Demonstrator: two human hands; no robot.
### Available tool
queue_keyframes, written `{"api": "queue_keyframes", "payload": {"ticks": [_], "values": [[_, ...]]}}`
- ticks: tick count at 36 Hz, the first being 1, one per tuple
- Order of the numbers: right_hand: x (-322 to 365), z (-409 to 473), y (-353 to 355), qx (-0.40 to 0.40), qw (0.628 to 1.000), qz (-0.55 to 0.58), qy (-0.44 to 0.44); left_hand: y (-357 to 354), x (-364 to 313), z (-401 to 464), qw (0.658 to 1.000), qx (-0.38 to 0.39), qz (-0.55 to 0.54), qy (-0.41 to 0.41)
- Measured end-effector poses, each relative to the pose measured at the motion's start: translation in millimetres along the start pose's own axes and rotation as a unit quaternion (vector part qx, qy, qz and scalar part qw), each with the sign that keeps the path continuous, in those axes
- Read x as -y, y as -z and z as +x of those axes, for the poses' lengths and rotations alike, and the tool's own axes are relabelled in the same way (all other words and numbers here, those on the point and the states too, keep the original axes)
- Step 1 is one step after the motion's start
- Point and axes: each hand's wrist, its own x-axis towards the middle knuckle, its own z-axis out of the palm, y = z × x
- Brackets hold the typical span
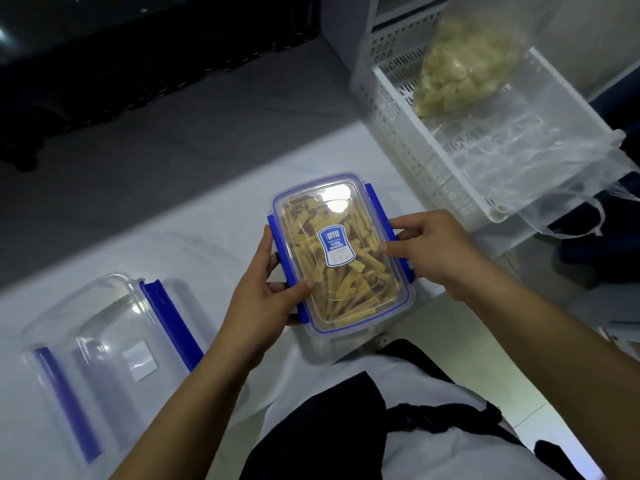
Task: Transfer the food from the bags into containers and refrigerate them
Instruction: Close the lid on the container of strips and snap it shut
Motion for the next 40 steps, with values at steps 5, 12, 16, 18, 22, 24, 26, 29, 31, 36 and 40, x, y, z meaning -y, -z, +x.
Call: {"api": "queue_keyframes", "payload": {"ticks": [5, 12, 16, 18, 22, 24, 26, 29, 31, 36, 40], "values": [[3, 2, 0, -0.002, 1.0, -0.001, -0.006, -2, 1, 0, 1.0, -0.011, 0.007, -0.006], [5, 4, 11, 0.077, 0.993, 0.066, -0.054, -2, 0, -1, 1.0, -0.001, -0.009, -0.005], [4, 3, 12, 0.11, 0.988, 0.069, -0.083, -2, 0, -4, 1.0, 0.013, -0.02, 0.008], [2, 2, 11, 0.106, 0.988, 0.08, -0.073, -3, 1, -6, 1.0, 0.021, -0.02, 0.013], [-7, -4, 7, 0.071, 0.991, 0.101, -0.043, -2, 7, -7, 0.999, 0.03, -0.041, 0.011], [-13, -7, 5, 0.053, 0.994, 0.098, -0.013, 0, 11, -6, 0.997, 0.035, -0.062, 0.011], [-18, -9, 3, 0.04, 0.994, 0.099, -0.001, 3, 16, -6, 0.995, 0.03, -0.092, 0.018], [-22, -9, 4, 0.049, 0.988, 0.144, -0.033, 6, 23, -6, 0.991, 0.016, -0.129, 0.027], [-23, -8, 7, 0.077, 0.977, 0.189, -0.064, 8, 25, -5, 0.989, 0.01, -0.144, 0.029], [-21, -7, 19, 0.086, 0.981, 0.164, -0.061, 15, 29, -4, 0.983, -0.016, -0.179, 0.025], [-19, -5, 18, 0.064, 0.989, 0.131, -0.033, 12, 29, -5, 0.988, 0.001, -0.155, 0.016]]}}
